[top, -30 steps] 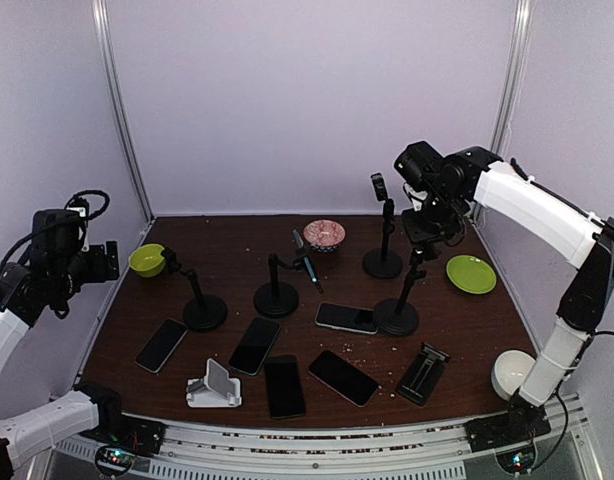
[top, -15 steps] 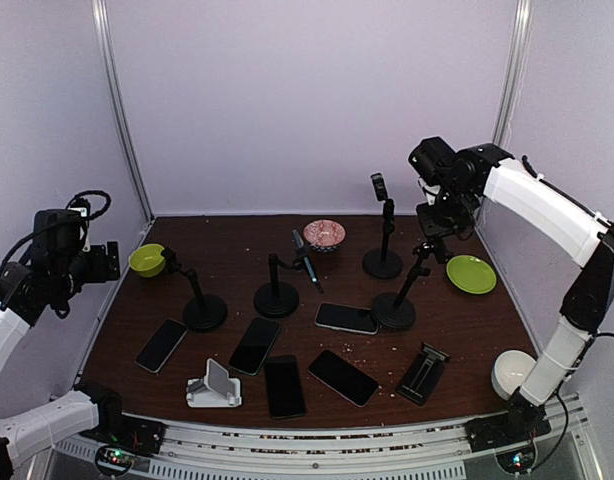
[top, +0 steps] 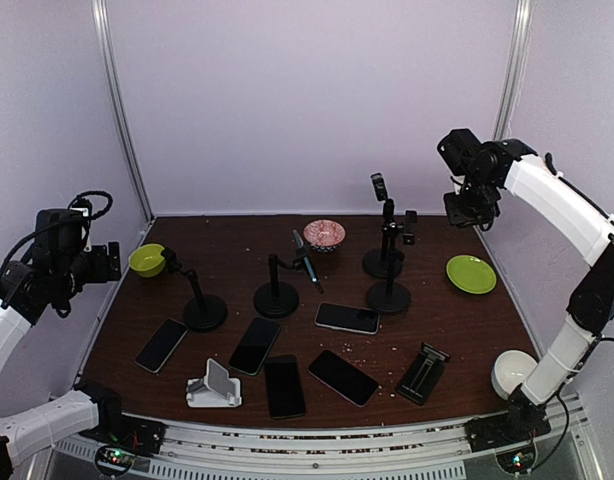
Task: Remove the phone from the phone stand
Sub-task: Adjust the phone stand at the center of the board.
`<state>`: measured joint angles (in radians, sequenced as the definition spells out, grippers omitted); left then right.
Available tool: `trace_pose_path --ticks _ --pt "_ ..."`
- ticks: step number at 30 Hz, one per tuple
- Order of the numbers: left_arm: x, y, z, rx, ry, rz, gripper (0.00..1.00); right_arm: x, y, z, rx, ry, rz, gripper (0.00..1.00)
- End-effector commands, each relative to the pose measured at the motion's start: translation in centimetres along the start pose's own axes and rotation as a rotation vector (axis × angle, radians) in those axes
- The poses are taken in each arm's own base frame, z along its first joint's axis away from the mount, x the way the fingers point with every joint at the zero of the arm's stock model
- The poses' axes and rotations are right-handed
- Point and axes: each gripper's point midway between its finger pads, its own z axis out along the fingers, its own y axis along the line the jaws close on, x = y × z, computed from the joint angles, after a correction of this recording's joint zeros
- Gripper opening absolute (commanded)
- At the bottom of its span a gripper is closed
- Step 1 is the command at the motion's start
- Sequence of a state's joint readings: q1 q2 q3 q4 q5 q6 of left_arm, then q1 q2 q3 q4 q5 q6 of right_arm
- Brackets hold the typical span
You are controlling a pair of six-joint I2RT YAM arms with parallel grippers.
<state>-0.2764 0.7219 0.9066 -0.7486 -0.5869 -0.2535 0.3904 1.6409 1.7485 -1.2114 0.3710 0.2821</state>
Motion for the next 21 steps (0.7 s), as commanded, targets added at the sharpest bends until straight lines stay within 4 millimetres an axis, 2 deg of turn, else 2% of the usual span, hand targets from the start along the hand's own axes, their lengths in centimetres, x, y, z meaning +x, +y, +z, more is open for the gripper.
trace_pose_path --ticks 1,5,10,21 --pt "-1.0 -0.1 0.2 0.003 -0.036 -0.016 0.98 -0.7 -1.5 0.6 0.071 -0.003 -0.003 0.28" --pt "-1.0 -0.1 0.1 0.002 -0.04 -0.018 0.98 -1.0 -1.6 0.7 0.06 0.001 0.003 0.29" --pt "-1.0 0.0 0.1 0.001 -0.041 -0.018 0.98 -0.6 1.6 -0.3 -0.158 -0.004 0.014 0.36" --pt "-1.1 -0.5 0.0 0.03 -0.049 -0.016 0.98 -1.3 3.6 -4.6 -0.39 -0.086 0.043 0.6"
